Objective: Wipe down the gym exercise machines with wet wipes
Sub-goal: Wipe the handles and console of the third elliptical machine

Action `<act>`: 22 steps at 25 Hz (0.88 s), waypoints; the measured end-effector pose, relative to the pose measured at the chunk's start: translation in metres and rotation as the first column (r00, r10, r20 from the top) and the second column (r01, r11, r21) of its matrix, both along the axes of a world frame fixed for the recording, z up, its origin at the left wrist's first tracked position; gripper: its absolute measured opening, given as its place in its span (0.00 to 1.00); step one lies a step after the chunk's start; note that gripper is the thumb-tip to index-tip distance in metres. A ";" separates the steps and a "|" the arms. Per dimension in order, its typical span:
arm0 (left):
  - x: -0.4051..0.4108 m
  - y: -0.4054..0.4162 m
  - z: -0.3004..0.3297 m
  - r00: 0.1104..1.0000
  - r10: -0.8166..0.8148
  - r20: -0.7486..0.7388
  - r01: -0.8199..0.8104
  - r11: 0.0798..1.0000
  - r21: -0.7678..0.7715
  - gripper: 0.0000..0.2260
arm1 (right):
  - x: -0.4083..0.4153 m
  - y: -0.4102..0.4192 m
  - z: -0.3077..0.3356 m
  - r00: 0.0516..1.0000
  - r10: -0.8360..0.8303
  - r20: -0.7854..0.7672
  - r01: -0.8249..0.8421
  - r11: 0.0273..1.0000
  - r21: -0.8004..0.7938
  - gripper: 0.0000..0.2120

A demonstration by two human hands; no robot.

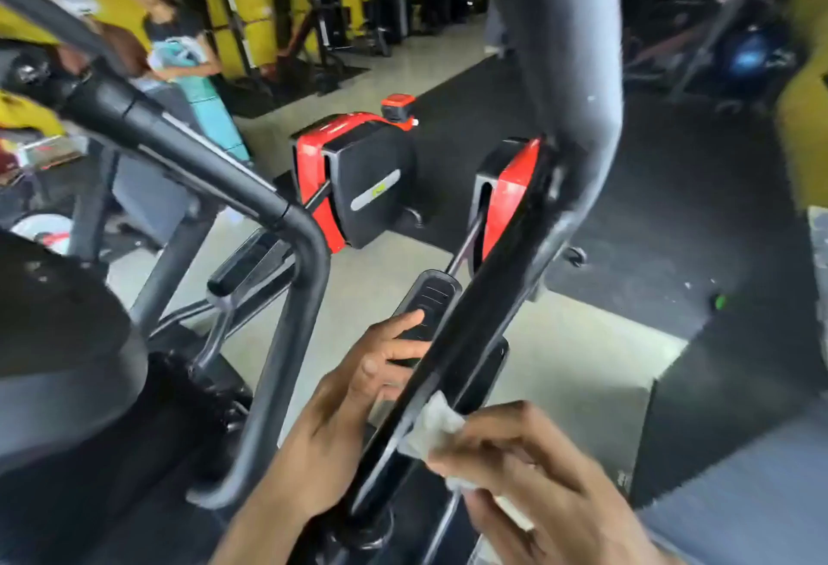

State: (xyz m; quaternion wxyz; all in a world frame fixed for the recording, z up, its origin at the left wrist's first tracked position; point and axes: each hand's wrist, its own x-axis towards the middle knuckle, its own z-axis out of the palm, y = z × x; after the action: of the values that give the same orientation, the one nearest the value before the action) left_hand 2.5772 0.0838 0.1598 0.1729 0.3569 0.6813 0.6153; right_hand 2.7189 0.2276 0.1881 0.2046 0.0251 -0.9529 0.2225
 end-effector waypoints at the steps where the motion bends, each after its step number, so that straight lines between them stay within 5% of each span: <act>1: 0.000 -0.002 0.006 0.996 -0.039 -0.077 0.036 0.998 -0.045 0.32 | -0.002 0.003 -0.007 0.989 0.013 -0.146 -0.026 0.995 -0.092 0.07; 5: -0.001 -0.022 0.003 0.975 -0.172 -0.142 0.149 0.976 -0.161 0.38 | 0.003 0.021 -0.019 0.878 -0.155 -0.452 0.077 0.980 -0.185 0.12; 9: 0.010 -0.032 0.006 0.950 -0.130 -0.285 0.046 0.958 -0.283 0.49 | -0.017 0.032 -0.020 0.787 -0.250 -0.564 0.141 0.963 -0.229 0.16; 14: 0.024 -0.067 -0.019 0.953 -0.033 -0.302 -0.033 0.977 -0.210 0.54 | -0.020 -0.002 -0.040 0.777 -0.282 -0.563 0.149 0.951 -0.270 0.19; 17: 0.037 -0.092 -0.043 0.969 -0.048 -0.242 -0.017 0.966 -0.258 0.51 | -0.023 -0.027 -0.051 0.786 -0.338 -0.517 0.213 0.934 -0.287 0.22; 22: 0.037 -0.112 -0.064 0.943 -0.082 -0.322 -0.040 0.933 -0.356 0.44 | -0.027 -0.056 -0.055 0.672 -0.517 -0.529 0.355 0.853 -0.382 0.16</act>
State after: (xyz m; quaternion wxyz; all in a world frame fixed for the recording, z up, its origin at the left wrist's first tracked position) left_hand 2.6146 -0.0287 0.0956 0.1245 0.4251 0.7972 0.4101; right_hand 2.6922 0.1716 0.1332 0.5520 -0.1599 -0.7750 0.2628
